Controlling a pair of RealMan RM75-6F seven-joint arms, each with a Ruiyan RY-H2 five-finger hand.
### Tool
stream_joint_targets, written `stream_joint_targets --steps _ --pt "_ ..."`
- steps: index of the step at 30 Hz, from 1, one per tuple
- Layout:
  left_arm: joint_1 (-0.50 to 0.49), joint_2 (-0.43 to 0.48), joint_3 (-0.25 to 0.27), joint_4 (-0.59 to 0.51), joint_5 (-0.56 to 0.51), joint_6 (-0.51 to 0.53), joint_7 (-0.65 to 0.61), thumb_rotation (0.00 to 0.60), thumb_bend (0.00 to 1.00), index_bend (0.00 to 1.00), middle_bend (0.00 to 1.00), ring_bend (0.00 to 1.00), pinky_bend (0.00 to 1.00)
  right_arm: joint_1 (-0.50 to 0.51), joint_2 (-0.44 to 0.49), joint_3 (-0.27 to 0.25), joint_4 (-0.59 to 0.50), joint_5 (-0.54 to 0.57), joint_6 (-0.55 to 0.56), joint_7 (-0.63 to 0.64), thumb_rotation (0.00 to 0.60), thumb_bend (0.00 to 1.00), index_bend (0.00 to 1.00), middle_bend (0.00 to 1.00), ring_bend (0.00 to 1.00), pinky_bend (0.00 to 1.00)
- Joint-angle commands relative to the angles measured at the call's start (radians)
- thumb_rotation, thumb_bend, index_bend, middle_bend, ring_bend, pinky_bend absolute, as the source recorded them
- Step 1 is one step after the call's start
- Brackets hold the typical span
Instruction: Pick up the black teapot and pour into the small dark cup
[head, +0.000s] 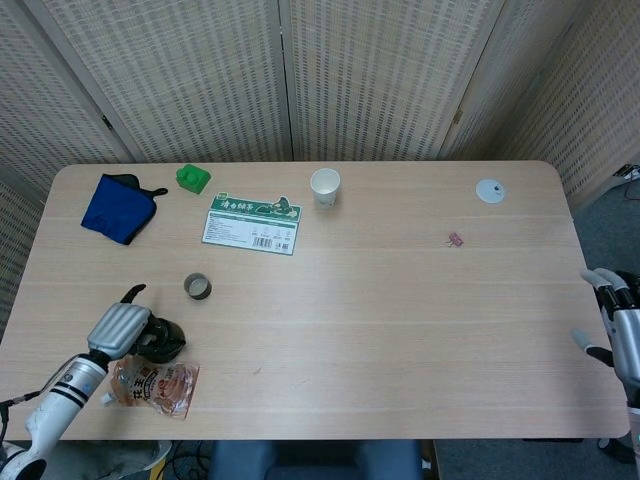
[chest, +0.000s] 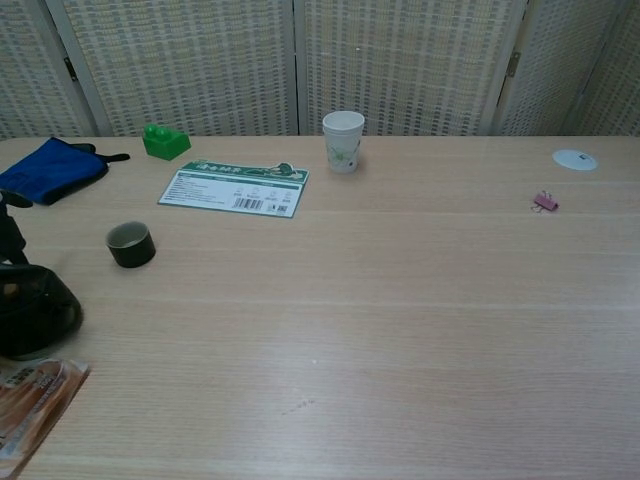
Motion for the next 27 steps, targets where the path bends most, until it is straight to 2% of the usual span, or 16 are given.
stream_joint_targets --steps 1,5,9,16,20,24,27 --pt "0.007 -0.009 -0.012 0.007 -0.002 0.026 -0.002 0.191 0.14 0.97 1.00 0.91 0.11 -0.001 -0.001 0.000 0.003 -0.001 0.002 0.004 0.600 0.10 0.24 0.24 0.17 0.25" --pt "0.013 -0.005 -0.026 0.000 -0.014 0.045 0.009 0.186 0.14 1.00 1.00 0.93 0.19 -0.003 -0.002 -0.001 0.006 -0.004 0.007 0.007 0.600 0.10 0.24 0.24 0.17 0.25" --pt "0.018 0.000 -0.044 -0.013 -0.029 0.069 0.012 0.154 0.14 1.00 1.00 0.95 0.29 -0.005 -0.003 -0.002 0.007 -0.009 0.012 0.010 0.600 0.10 0.24 0.24 0.17 0.25" --pt "0.016 -0.004 -0.078 -0.015 -0.044 0.103 0.030 0.167 0.19 1.00 1.00 0.98 0.44 -0.008 -0.001 -0.001 0.010 -0.016 0.019 0.019 0.600 0.10 0.24 0.24 0.17 0.25" --pt "0.010 -0.005 -0.093 -0.019 -0.048 0.112 0.047 0.238 0.24 1.00 1.00 0.98 0.48 -0.010 0.006 0.003 0.010 -0.016 0.027 0.025 0.600 0.10 0.24 0.24 0.17 0.25" --pt "0.001 -0.005 -0.103 -0.022 -0.050 0.112 0.057 0.272 0.27 1.00 1.00 0.98 0.50 -0.013 0.017 0.010 0.002 -0.016 0.039 0.024 0.600 0.10 0.24 0.24 0.17 0.25" --pt "-0.005 -0.007 -0.110 -0.020 -0.051 0.113 0.060 0.337 0.28 1.00 1.00 0.99 0.51 -0.014 0.026 0.012 -0.005 -0.016 0.041 0.025 0.600 0.10 0.24 0.24 0.17 0.25"
